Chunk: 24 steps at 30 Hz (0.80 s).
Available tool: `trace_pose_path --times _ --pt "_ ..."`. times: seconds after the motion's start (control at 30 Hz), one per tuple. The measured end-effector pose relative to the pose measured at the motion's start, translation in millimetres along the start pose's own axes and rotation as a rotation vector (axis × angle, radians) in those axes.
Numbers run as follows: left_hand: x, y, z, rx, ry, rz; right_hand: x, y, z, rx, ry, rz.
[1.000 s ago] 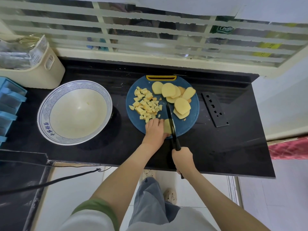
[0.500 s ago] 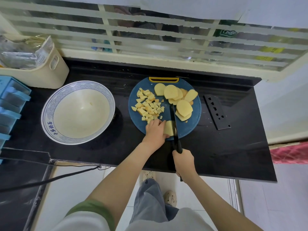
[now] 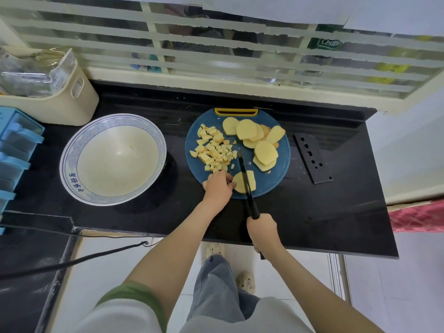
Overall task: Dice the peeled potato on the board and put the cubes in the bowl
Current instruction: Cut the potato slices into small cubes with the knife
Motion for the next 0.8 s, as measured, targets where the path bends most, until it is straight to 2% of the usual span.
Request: trace_pose_path --times 0.2,0.4,0.8 --pt "-5.0 1.6 5.6 -0.012 0.075 -0.065 0.0 -4.5 3.1 -0.004 -0.020 0.061" --pt "-6.5 0.6 5.0 -0.006 0.032 -0.126 5.4 2.5 1.4 -0.005 -0.157 -0.007" --pt "-5.4 0.2 6.1 -0.025 0.071 -0.249 -7.2 7.4 -14.3 0.032 -0.107 -0.106"
Point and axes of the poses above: each hand's wrist, its own y-axis away from the middle knuckle, its own z-axis out of the palm, x = y × z, the point moved 10 cm from there along -y, towards the middle knuckle, and after that the axes turned 13 degrees about z, right-handed, at the moved point
